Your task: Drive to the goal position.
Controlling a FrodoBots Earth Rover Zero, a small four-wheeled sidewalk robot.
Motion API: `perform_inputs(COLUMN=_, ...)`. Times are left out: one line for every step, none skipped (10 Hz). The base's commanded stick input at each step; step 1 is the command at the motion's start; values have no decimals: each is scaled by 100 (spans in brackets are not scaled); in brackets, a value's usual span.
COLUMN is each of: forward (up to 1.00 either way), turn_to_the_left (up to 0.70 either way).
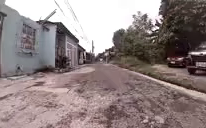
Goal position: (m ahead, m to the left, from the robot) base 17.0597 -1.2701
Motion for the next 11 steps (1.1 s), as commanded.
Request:
perform_inputs(forward=70, turn_to_the_left=0)
perform_inputs(forward=70, turn_to_the_left=0)
perform_inputs(forward=70, turn_to_the_left=0)
perform_inputs(forward=70, turn_to_the_left=0)
perform_inputs(forward=70, turn_to_the_left=0)
perform_inputs(forward=70, turn_to_the_left=0)
perform_inputs(forward=70, turn_to_the_left=0)
perform_inputs(forward=70, turn_to_the_left=0)
perform_inputs(forward=70, turn_to_the_left=0)
perform_inputs(forward=70, turn_to_the_left=0)
perform_inputs(forward=70, turn_to_the_left=0)
